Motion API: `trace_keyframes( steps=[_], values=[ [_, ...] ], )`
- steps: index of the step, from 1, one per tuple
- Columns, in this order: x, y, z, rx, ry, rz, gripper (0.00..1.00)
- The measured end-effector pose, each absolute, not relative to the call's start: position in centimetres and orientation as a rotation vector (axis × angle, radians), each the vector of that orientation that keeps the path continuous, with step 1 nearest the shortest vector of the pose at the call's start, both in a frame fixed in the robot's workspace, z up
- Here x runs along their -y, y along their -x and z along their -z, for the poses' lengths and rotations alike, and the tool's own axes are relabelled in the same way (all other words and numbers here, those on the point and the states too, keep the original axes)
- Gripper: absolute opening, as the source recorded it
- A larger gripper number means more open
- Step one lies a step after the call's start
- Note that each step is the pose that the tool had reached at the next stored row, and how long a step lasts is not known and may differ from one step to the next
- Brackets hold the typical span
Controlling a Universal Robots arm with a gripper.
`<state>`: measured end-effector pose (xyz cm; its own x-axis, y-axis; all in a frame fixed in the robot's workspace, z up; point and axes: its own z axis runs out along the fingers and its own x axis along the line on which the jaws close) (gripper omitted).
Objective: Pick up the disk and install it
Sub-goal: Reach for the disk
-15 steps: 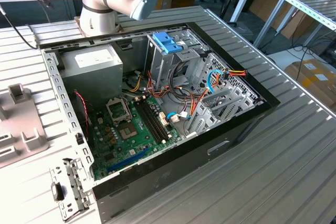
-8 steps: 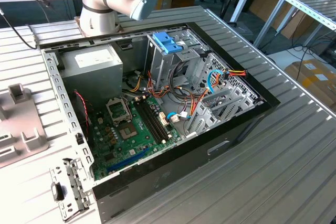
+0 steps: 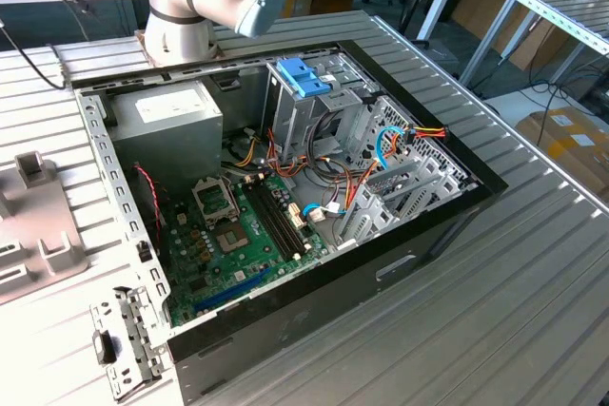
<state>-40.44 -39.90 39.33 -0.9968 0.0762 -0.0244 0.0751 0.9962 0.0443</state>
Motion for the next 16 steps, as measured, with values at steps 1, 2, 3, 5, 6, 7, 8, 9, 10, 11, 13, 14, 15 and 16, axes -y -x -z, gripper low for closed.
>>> trace_keyframes(
  steps=[1, 2, 3, 5, 6, 7, 8, 9, 10, 11, 13, 14, 15, 16],
  values=[
    [39.9, 40.5, -39.3, -3.112, -0.118, -0.068, 0.11],
    [39.9, 40.6, -39.3, -3.112, -0.118, -0.068, 0.11],
    [39.9, 40.6, -39.3, -3.113, -0.118, -0.068, 0.11],
    [39.9, 40.7, -39.3, -3.113, -0.118, -0.068, 0.11],
    [39.9, 40.8, -39.3, -3.112, -0.118, -0.068, 0.11],
    [39.9, 40.9, -39.3, -3.113, -0.118, -0.068, 0.11],
    [39.9, 40.9, -39.3, -3.113, -0.118, -0.068, 0.11],
    [39.9, 41.0, -39.3, -3.113, -0.118, -0.068, 0.11],
    [39.9, 41.1, -39.3, -3.112, -0.118, -0.068, 0.11],
    [39.9, 41.1, -39.3, -3.113, -0.118, -0.068, 0.11],
    [39.9, 41.4, -39.3, -3.112, -0.118, -0.068, 0.11],
    [39.9, 41.4, -39.3, -3.112, -0.118, -0.068, 0.11],
    [39.9, 41.5, -39.3, -3.112, -0.118, -0.068, 0.11],
    [39.9, 41.6, -39.3, -3.112, -0.118, -0.068, 0.11]
  ],
)
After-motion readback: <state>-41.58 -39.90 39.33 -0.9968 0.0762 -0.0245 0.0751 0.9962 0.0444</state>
